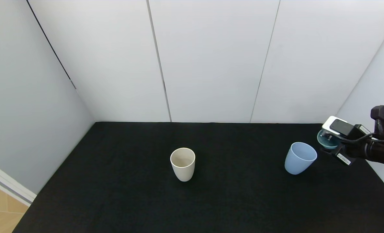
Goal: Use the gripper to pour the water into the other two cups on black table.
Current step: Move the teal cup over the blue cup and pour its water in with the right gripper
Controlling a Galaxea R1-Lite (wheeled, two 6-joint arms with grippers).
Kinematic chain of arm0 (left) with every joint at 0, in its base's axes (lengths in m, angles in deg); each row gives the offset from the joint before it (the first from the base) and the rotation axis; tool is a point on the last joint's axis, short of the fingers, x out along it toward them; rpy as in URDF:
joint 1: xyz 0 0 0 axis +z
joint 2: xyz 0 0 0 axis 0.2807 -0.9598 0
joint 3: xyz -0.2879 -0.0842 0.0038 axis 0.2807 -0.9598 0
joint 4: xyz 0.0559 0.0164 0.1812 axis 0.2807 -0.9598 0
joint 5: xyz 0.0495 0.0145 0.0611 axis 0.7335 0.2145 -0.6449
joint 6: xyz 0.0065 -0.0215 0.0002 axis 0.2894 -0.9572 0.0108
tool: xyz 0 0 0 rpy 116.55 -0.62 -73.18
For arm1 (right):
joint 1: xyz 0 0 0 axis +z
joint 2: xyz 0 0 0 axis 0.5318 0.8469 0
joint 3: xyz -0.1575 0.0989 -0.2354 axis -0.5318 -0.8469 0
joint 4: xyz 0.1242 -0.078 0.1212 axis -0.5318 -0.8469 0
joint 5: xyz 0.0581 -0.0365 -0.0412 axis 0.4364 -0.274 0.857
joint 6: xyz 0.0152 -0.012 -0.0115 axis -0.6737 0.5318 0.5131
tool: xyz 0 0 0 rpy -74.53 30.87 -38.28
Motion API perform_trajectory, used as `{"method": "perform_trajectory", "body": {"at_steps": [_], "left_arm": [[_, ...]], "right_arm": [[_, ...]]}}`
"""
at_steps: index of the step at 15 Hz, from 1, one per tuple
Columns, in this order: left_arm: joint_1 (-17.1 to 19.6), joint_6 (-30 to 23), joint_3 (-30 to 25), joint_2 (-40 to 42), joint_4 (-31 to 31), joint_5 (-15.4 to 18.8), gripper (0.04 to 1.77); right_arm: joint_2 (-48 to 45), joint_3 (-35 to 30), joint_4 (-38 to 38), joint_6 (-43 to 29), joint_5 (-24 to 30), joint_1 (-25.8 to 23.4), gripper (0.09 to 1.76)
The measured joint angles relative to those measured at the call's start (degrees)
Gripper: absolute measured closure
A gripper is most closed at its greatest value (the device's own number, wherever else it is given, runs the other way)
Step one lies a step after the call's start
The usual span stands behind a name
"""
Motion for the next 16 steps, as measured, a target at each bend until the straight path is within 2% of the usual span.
{"method": "perform_trajectory", "body": {"at_steps": [9,16], "left_arm": [[0.0,0.0,0.0,0.0,0.0,0.0,0.09],[0.0,0.0,0.0,0.0,0.0,0.0,0.09]], "right_arm": [[0.0,0.2,0.2,6.8,-5.8,3.0,0.62],[-0.2,1.5,0.2,11.5,-8.1,3.6,0.62]]}}
